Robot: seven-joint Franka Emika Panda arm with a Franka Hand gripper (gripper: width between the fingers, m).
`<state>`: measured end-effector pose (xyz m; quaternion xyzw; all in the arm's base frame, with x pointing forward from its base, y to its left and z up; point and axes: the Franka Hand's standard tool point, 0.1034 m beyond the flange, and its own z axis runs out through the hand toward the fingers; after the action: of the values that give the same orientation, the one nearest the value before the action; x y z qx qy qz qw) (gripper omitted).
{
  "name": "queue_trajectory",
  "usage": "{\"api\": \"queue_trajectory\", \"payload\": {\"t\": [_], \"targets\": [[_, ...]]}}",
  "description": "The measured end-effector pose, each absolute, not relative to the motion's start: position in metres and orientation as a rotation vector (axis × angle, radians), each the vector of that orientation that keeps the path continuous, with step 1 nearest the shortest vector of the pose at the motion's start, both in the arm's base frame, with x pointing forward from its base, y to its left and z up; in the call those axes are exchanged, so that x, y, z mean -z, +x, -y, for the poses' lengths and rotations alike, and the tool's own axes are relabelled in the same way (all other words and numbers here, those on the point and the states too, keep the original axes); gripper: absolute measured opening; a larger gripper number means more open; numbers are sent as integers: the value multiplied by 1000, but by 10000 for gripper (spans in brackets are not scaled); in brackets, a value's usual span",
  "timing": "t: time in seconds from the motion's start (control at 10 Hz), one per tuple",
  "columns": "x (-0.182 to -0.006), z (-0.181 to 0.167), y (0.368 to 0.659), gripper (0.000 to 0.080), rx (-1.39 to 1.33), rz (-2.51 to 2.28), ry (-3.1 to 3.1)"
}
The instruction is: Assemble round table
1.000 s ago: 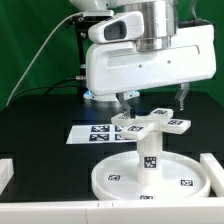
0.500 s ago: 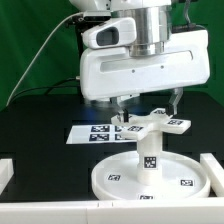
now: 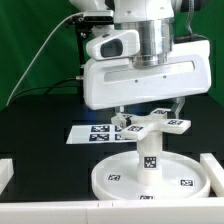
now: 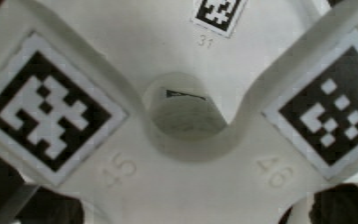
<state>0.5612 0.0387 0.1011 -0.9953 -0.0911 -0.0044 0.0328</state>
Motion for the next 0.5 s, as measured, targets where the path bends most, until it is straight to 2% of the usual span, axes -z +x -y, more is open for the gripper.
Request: {"api": "queue_trajectory", "payload": {"t": [0.1,0.2,0.3,0.5], "targets": [[-101,-39,561,536,13,280,-3063],[-101,-38,561,536,14,277,-3063],[-101,-38,561,442,13,252,-3066],[-101,-39,561,442,14,227,-3067]]}}
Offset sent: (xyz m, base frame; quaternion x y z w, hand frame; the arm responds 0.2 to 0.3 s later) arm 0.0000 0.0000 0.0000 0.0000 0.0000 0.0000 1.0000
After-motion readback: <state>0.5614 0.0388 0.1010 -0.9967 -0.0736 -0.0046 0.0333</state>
